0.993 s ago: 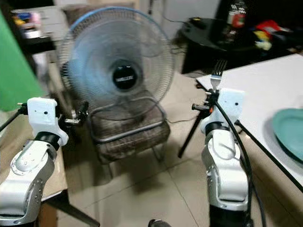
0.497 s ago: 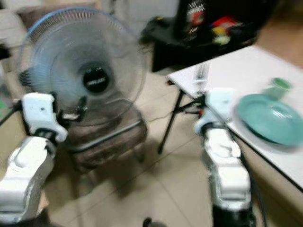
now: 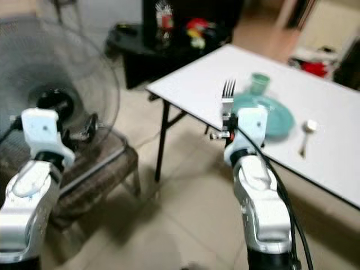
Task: Setting the table
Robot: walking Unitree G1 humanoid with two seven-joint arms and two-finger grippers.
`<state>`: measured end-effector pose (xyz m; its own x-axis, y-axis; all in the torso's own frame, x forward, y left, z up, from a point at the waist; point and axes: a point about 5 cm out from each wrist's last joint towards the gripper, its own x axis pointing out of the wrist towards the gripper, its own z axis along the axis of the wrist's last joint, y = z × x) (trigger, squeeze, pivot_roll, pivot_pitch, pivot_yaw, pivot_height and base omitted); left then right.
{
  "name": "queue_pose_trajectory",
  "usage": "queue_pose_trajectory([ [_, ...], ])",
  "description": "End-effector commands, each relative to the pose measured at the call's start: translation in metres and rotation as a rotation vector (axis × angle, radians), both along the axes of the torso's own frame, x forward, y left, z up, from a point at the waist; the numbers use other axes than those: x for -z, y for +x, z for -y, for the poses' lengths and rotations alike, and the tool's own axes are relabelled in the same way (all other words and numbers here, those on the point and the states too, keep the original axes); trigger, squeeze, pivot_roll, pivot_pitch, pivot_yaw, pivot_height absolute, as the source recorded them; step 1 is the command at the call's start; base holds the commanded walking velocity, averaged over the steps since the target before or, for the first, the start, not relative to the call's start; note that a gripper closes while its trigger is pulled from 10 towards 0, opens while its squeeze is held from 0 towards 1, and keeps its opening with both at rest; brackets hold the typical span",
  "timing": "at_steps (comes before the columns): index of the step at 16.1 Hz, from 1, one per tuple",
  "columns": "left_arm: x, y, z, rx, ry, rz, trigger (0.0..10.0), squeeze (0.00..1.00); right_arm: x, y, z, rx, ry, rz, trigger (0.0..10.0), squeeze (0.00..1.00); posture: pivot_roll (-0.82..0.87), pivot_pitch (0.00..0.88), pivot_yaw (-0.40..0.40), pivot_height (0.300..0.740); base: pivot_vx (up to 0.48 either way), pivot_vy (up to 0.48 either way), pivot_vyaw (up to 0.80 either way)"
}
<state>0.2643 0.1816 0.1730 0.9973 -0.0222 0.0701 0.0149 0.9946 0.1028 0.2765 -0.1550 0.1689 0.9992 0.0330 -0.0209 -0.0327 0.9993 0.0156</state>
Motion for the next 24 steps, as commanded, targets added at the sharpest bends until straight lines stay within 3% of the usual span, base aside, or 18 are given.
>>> queue_pose_trajectory([
  [1, 0.0, 0.002, 0.005, 0.014, -0.018, -0.001, 10.0, 0.0, 0.0, 0.0, 0.006, 0.027, -0.009, -0.011, 10.0, 0.0, 0.06, 0.0, -0.004, 0.74, 0.0, 0.0, -0.8],
  [5, -0.001, 0.003, 0.004, 0.027, -0.06, 0.005, 10.0, 0.0, 0.001, -0.004, 0.004, 0.02, -0.017, -0.013, 10.0, 0.0, 0.05, 0.0, 0.013, 0.74, 0.072, 0.0, -0.72],
  [9, -0.001, 0.004, 0.003, 0.033, -0.073, 0.001, 10.0, 0.0, -0.003, -0.008, -0.003, -0.035, -0.066, 0.022, 10.0, 0.0, 0.05, 0.0, 0.022, 0.74, 0.324, 0.0, 0.0],
  [24, -0.004, 0.007, 0.004, 0.048, -0.076, 0.004, 10.0, 0.0, -0.005, -0.005, -0.005, -0.046, -0.078, 0.033, 10.0, 0.0, 0.05, 0.0, 0.011, 0.74, 0.358, 0.0, 0.0],
])
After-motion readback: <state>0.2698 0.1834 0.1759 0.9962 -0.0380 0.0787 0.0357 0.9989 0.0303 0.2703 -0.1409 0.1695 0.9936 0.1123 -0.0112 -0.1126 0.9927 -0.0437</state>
